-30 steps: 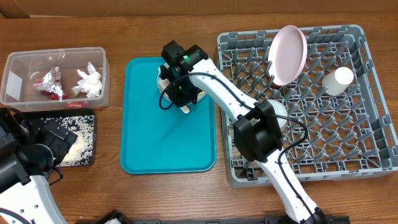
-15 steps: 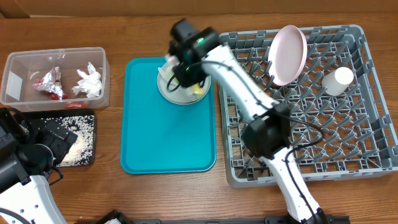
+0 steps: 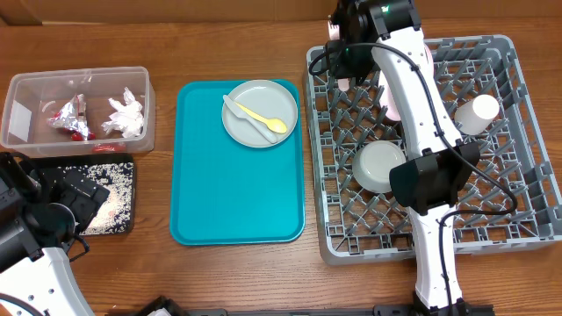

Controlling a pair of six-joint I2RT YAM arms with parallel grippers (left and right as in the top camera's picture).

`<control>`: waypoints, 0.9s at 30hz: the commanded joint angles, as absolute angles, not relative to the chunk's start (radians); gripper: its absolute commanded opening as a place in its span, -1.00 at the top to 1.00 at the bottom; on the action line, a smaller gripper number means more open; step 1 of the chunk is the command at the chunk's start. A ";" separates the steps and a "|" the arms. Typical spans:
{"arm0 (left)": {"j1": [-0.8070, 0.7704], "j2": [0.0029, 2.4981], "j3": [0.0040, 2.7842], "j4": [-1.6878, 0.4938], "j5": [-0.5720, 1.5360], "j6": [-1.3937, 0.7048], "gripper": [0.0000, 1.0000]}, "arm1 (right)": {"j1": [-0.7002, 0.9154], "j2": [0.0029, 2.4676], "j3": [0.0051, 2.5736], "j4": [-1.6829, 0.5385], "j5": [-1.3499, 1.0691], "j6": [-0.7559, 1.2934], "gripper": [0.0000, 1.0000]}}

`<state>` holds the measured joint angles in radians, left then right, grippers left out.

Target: Sort waste into correct bins and load items into the dishwasher rack

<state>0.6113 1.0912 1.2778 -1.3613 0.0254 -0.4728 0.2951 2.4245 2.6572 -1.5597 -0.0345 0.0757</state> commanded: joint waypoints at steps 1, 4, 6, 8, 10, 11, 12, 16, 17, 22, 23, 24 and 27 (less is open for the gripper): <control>0.619 1.093 1.274 -1.361 0.015 -0.487 -1.00 | 0.308 2.403 2.652 -1.557 -0.031 0.083 0.92; 0.619 1.093 1.274 -1.361 0.015 -0.487 -1.00 | 0.308 2.403 2.606 -1.551 -0.031 0.083 0.92; 0.619 1.093 1.274 -1.361 0.015 -0.487 -0.99 | 0.308 2.403 2.570 -1.546 -0.031 0.084 0.92; 0.619 1.093 1.274 -1.361 0.015 -0.487 -0.99 | 0.308 2.403 2.530 -1.543 -0.036 0.091 0.91; 0.619 1.093 1.274 -1.361 0.015 -0.487 -1.00 | 0.308 2.403 2.507 -1.540 -0.055 0.091 0.90; 0.619 1.093 1.274 -1.361 0.015 -0.487 -1.00 | 0.308 2.403 2.502 -1.539 -0.058 0.091 0.89; 0.619 1.093 1.274 -1.361 0.015 -0.487 -0.99 | 0.308 2.403 2.499 -1.539 -0.058 0.091 0.89; 0.619 1.093 1.274 -1.361 0.015 -0.487 -1.00 | 0.311 2.403 2.495 -1.538 -0.086 0.090 0.86; 0.619 1.093 1.274 -1.361 0.015 -0.487 -1.00 | 0.313 2.403 2.495 -1.536 -0.094 0.090 0.83; 0.619 1.093 1.274 -1.361 0.015 -0.487 -0.99 | 0.315 2.403 2.494 -1.531 -0.099 0.090 0.48; 0.619 1.093 1.274 -1.361 0.015 -0.487 -0.99 | 0.315 2.403 2.494 -1.531 -0.099 0.091 0.27; 0.619 1.093 1.274 -1.361 0.015 -0.487 -1.00 | 0.315 2.403 2.494 -1.530 -0.099 0.091 0.10; 0.619 1.093 1.274 -1.361 0.015 -0.487 -1.00 | 0.315 2.403 2.494 -1.523 -0.099 0.091 -0.33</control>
